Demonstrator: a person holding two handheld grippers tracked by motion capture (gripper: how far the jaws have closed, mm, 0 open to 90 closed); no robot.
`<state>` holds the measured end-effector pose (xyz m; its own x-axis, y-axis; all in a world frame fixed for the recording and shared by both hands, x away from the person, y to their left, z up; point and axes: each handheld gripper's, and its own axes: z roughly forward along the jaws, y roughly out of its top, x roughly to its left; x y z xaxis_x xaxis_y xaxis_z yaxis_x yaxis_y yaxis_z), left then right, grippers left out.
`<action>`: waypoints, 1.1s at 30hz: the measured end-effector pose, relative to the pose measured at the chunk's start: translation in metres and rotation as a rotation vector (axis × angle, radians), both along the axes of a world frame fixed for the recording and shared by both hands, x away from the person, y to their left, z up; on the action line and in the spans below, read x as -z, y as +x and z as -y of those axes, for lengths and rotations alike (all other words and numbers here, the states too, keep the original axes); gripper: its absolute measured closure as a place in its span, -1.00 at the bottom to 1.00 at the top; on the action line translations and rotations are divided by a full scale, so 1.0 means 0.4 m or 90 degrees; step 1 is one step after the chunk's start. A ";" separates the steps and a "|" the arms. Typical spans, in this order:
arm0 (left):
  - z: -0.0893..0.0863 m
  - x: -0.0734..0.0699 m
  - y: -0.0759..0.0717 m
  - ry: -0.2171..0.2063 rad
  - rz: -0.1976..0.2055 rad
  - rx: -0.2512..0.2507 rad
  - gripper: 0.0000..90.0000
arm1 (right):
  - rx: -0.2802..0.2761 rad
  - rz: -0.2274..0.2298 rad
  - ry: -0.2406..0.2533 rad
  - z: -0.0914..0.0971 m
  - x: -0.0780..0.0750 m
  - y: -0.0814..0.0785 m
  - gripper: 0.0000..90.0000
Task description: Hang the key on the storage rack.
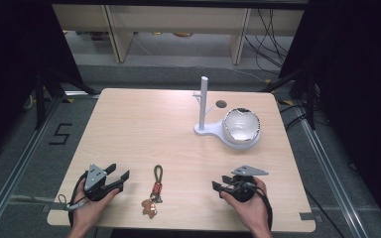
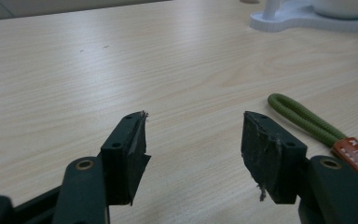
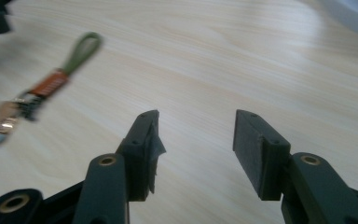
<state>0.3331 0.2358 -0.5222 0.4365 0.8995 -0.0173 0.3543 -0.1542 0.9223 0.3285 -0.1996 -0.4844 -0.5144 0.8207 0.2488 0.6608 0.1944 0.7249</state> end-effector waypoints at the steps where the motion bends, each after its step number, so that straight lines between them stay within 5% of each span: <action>1: 0.005 -0.003 0.002 0.012 0.002 0.006 -0.09 | 0.030 -0.006 0.001 0.015 0.007 -0.003 0.14; 2: 0.011 -0.009 0.003 0.010 0.003 0.006 -0.08 | 0.022 0.009 -0.014 0.039 0.015 0.005 0.14; 4: 0.021 -0.025 0.002 0.011 -0.001 0.009 -0.07 | 0.056 -0.023 -0.009 0.062 0.013 0.001 0.14; 7: 0.037 -0.050 -0.001 0.029 -0.039 0.026 -0.06 | 0.067 -0.012 -0.024 0.100 0.016 0.008 0.14; 10: 0.055 -0.065 0.001 0.029 -0.114 0.047 -0.07 | 0.085 -0.012 -0.039 0.118 0.017 0.002 0.14; 11: 0.055 -0.065 0.001 0.029 -0.114 0.047 -0.07 | 0.085 -0.012 -0.039 0.118 0.017 0.002 0.14; 12: 0.063 -0.075 0.003 0.040 -0.156 0.064 -0.07 | 0.092 -0.023 -0.034 0.124 0.011 -0.003 0.13; 13: 0.063 -0.075 0.003 0.040 -0.156 0.064 -0.08 | 0.092 -0.023 -0.034 0.124 0.011 -0.003 0.13; 14: 0.070 -0.087 0.006 0.067 -0.195 0.084 -0.08 | 0.097 -0.019 -0.037 0.129 0.007 -0.005 0.13; 19: 0.093 -0.101 0.010 0.094 -0.224 0.085 -0.09 | 0.106 -0.018 -0.023 0.130 -0.003 -0.005 0.12; 22: 0.103 -0.108 0.022 0.119 -0.264 0.100 -0.11 | 0.101 -0.012 -0.023 0.131 -0.010 -0.006 0.12; 25: 0.111 -0.110 0.029 0.111 -0.280 0.095 -0.11 | 0.095 -0.022 -0.015 0.129 -0.012 -0.008 0.12; 26: 0.118 -0.117 0.035 0.108 -0.312 0.087 -0.11 | 0.096 -0.025 -0.021 0.128 -0.011 -0.007 0.12; 33: 0.140 -0.140 0.067 0.120 -0.391 0.079 -0.11 | 0.096 -0.039 -0.031 0.133 0.001 -0.005 0.12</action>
